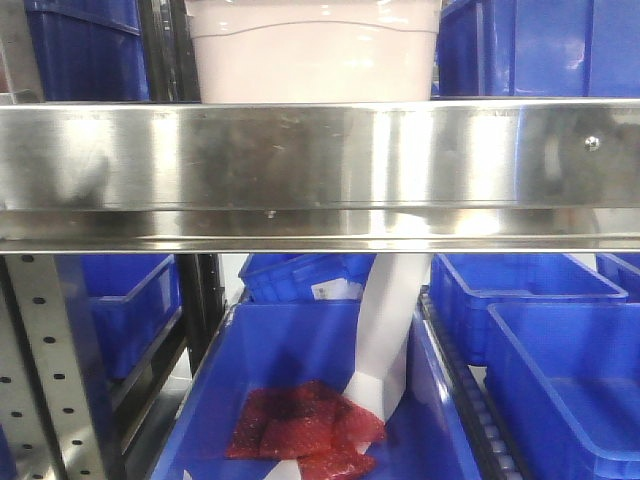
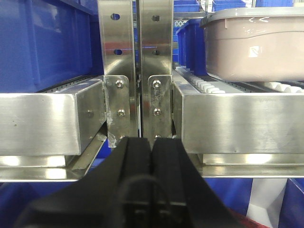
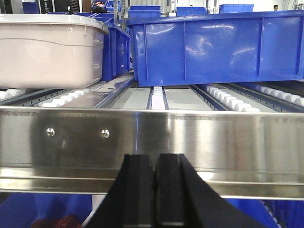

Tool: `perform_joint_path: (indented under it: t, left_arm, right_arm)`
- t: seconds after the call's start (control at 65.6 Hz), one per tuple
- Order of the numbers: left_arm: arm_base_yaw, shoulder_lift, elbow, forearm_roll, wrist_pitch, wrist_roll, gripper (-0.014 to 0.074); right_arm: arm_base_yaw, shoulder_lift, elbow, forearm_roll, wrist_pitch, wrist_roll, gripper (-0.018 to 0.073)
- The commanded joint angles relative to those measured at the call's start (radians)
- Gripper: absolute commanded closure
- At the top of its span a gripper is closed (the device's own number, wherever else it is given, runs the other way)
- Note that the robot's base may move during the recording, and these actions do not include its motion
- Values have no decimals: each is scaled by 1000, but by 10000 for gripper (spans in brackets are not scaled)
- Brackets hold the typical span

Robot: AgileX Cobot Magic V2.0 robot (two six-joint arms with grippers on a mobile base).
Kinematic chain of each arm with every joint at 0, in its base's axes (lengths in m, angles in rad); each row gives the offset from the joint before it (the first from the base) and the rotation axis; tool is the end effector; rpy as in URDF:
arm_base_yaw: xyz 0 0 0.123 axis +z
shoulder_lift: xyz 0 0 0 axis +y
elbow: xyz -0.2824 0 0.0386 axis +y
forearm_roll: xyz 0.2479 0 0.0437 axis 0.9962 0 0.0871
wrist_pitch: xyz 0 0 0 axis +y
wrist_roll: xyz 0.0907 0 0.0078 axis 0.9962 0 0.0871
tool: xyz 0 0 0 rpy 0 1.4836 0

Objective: Grab white bin and place on right shelf

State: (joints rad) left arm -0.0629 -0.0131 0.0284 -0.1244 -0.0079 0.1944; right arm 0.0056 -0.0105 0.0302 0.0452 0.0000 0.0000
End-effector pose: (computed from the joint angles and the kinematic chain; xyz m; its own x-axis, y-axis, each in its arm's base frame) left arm 0.0563 -0.0035 0.2049 0.0836 0.0648 -0.9944 0.0562 0.9960 0.0696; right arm 0.0568 0.0003 0.2035 0.0671 0.0456 -0.9967 -0.0086 0.9989 0.0451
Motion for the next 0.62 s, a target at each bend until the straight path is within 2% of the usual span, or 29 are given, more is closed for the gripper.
perform_joint_path:
  t: [0.0, 0.61]
  left_arm:
    - [-7, -9, -1, -9, -78, 1, 715]
    - [-7, -9, -1, -9, -78, 1, 715]
  right_arm:
    - [0, -18, -3, -10, -94, 0, 529]
    - [0, -18, -3, -10, -94, 0, 529]
